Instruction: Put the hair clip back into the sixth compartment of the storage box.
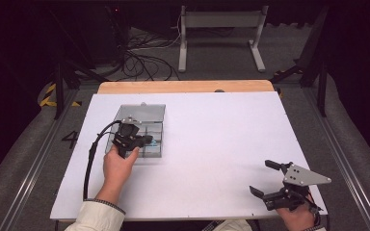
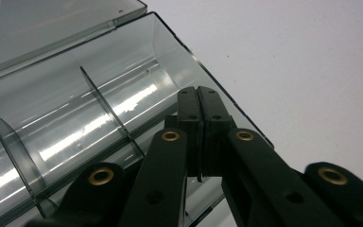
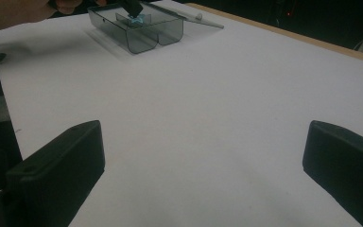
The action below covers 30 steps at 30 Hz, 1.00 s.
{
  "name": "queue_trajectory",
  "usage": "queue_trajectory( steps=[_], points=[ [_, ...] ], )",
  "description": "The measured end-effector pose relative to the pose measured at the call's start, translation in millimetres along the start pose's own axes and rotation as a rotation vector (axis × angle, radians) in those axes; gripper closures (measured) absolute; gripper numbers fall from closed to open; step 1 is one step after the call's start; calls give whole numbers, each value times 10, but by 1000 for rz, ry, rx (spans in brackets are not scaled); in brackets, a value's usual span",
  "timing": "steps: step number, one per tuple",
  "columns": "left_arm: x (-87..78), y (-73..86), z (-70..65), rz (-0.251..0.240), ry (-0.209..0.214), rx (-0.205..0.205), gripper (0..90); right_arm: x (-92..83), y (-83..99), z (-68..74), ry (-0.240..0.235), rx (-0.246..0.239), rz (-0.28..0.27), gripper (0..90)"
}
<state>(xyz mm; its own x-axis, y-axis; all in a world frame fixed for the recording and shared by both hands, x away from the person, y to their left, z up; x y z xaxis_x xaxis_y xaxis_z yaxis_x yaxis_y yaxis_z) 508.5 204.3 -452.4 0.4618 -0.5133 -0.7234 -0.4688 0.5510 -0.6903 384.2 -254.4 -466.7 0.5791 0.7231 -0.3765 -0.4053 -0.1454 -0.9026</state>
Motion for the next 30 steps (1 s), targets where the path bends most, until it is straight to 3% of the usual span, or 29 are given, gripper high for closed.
queue_trajectory(
  steps=[15, 21, 30],
  points=[
    [111, 30, 8, 77, 35, -25, 886, -2, 0, 1, 0, -1, 1, 4],
    [116, 31, 17, 79, 28, -23, 877, -1, 1, -3, -1, -1, 0, 4],
    [26, 9, -7, 32, 7, -3, 763, -1, 3, -1, -4, 1, -2, 4]
  ],
)
Point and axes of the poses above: each handheld gripper's, and its own axes: x roughly forward along the jaws, y roughly out of its underside, z roughly to its left, the point moved 2 cm from there along x, roughly forward along the jaws, and after that the axes turned 15 degrees about x, right-handed, at the moved point
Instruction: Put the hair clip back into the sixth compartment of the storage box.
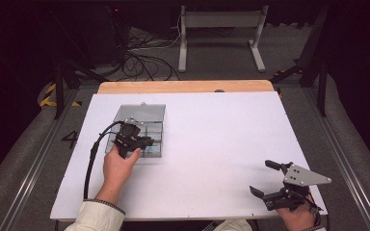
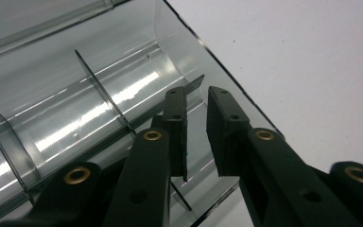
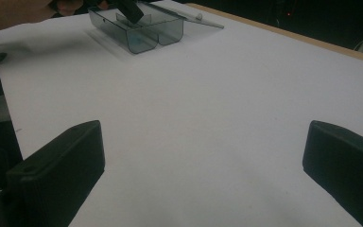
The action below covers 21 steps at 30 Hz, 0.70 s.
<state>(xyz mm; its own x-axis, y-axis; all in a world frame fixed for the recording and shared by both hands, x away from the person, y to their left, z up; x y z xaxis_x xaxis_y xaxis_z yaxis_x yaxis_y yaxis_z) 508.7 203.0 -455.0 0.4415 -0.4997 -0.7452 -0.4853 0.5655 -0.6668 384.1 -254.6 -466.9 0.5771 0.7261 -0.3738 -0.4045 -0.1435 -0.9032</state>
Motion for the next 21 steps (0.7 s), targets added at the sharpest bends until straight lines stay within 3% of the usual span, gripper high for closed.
queue_trajectory(
  steps=[6, 11, 21],
  points=[
    [-146, -31, -52, -73, -13, 29, 641, 2, -2, 1, 3, -2, 2, 4],
    [-253, -39, -107, -106, -26, 55, 541, 3, -2, 3, 4, -5, 3, 4],
    [-445, -43, -218, -153, -50, 99, 462, 2, -2, 8, 2, -2, 1, 4]
  ],
)
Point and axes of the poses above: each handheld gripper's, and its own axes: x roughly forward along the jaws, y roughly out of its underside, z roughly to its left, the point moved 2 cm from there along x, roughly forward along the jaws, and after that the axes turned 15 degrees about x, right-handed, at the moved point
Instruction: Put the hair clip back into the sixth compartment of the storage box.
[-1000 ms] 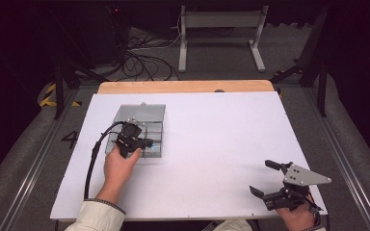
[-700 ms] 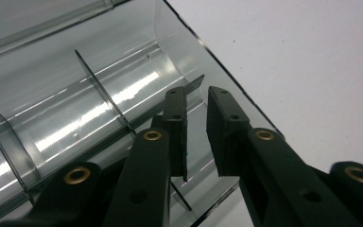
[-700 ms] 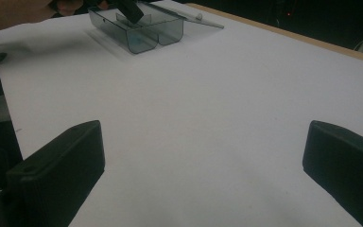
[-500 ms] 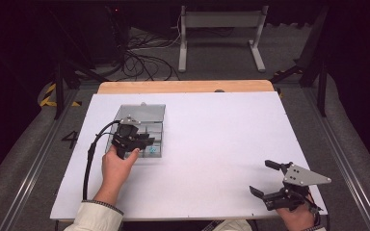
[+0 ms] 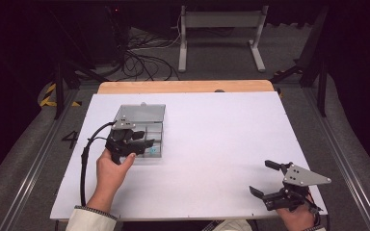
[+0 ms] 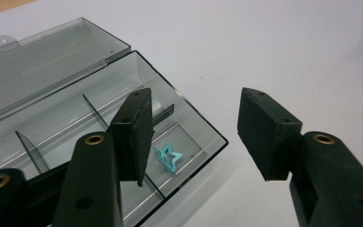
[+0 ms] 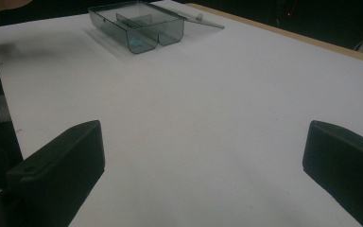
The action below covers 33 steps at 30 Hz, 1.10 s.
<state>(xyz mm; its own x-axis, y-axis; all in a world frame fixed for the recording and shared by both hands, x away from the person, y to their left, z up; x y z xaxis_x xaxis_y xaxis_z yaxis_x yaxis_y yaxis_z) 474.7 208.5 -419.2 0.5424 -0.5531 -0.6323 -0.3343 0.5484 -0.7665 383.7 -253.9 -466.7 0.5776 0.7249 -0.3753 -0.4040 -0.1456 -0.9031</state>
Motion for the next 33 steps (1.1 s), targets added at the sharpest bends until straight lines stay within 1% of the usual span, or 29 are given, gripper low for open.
queue_trajectory(
  steps=[1, 3, 4, 5, 6, 7, 8, 9, 13, 14, 15, 17, 18, 22, 25, 26, 29, 31, 33],
  points=[
    [-8, -4, -12, -7, 11, -4, 459, 2, -1, -1, 1, 0, 0, 4],
    [-28, -10, -26, -13, 13, -7, 453, 5, 0, -1, 1, 0, 1, 4],
    [-38, -11, -18, -12, 3, 9, 451, 6, 0, 1, 1, 2, 0, 4],
    [-45, -11, -26, -14, 8, 3, 448, 5, 0, 1, 1, 1, 0, 4],
    [-53, -11, -22, -15, -1, 11, 444, 3, 0, 0, 1, 0, 0, 4],
    [-58, -12, -23, -18, 1, 14, 441, 2, 0, -1, 1, 0, 0, 4],
    [-62, -13, -36, -20, 8, 5, 435, 2, 1, -3, 1, 0, 1, 4],
    [-70, -15, -43, -24, 6, 5, 430, 2, 1, -4, 1, 0, 1, 4],
    [-122, -28, -81, -47, 9, 14, 402, 4, 1, -4, 1, 0, 1, 4],
    [-140, -30, -89, -52, 5, 18, 395, 4, 1, -3, 1, 0, 1, 4],
    [-158, -33, -100, -58, 2, 20, 381, 4, 0, -1, 1, 3, 0, 4],
    [-203, -35, -117, -67, -9, 37, 343, 3, 0, -1, 0, 1, 0, 4],
    [-218, -34, -132, -73, -3, 34, 332, 4, 0, 0, 0, 1, -1, 4],
    [-305, -29, -176, -100, -26, 60, 290, 8, 0, 1, 0, 3, 0, 4],
    [-363, -16, -216, -133, -33, 67, 245, 6, 0, 3, -1, 2, 0, 4],
    [-387, -9, -225, -141, -44, 78, 233, 6, 0, 2, -1, 2, -1, 4],
    [-449, 20, -270, -174, -65, 92, 195, 8, 0, 3, -1, 2, 0, 4],
    [-486, 44, -296, -190, -79, 92, 169, 9, 1, 4, -2, 1, 1, 4],
    [-522, 71, -305, -203, -82, 96, 153, 10, 0, 4, -3, 1, 1, 4]
  ],
)
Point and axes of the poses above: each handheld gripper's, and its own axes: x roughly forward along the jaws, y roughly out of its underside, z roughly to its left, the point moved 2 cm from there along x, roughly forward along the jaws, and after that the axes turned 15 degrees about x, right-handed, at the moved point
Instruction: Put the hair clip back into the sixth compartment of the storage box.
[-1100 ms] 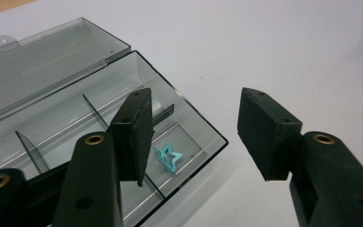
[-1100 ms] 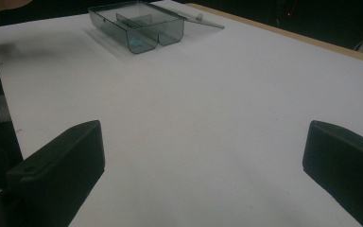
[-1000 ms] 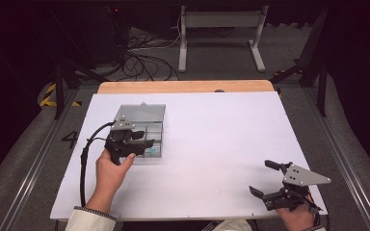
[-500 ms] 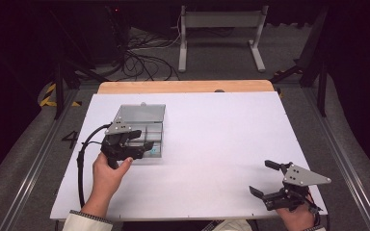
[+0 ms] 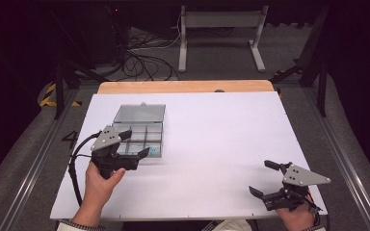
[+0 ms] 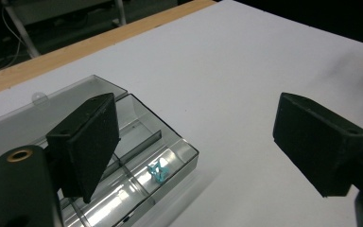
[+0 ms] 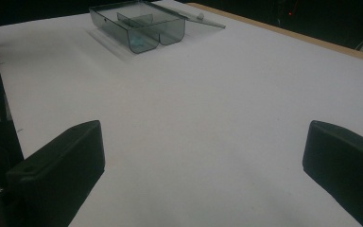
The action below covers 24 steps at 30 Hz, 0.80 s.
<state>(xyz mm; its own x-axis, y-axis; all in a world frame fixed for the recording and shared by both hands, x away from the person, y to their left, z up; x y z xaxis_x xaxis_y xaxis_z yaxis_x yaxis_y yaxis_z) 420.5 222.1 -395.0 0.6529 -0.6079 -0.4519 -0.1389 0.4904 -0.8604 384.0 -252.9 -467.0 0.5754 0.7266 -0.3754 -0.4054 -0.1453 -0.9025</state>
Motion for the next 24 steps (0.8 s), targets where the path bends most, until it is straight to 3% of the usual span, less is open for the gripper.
queue_trajectory(
  steps=[8, 17, 20, 24],
  points=[
    [-155, 107, -45, -58, -19, -13, 134, 1, 2, 1, -1, 0, 2, 4],
    [-318, 258, -110, -76, -64, 24, 123, 5, 3, 4, 1, 0, 5, 4],
    [-371, 319, -141, -90, -96, 23, 122, 6, 3, 6, 0, -2, 6, 4],
    [-431, 398, -162, -116, -102, 18, 122, 9, 5, 6, 0, 1, 6, 4]
  ],
)
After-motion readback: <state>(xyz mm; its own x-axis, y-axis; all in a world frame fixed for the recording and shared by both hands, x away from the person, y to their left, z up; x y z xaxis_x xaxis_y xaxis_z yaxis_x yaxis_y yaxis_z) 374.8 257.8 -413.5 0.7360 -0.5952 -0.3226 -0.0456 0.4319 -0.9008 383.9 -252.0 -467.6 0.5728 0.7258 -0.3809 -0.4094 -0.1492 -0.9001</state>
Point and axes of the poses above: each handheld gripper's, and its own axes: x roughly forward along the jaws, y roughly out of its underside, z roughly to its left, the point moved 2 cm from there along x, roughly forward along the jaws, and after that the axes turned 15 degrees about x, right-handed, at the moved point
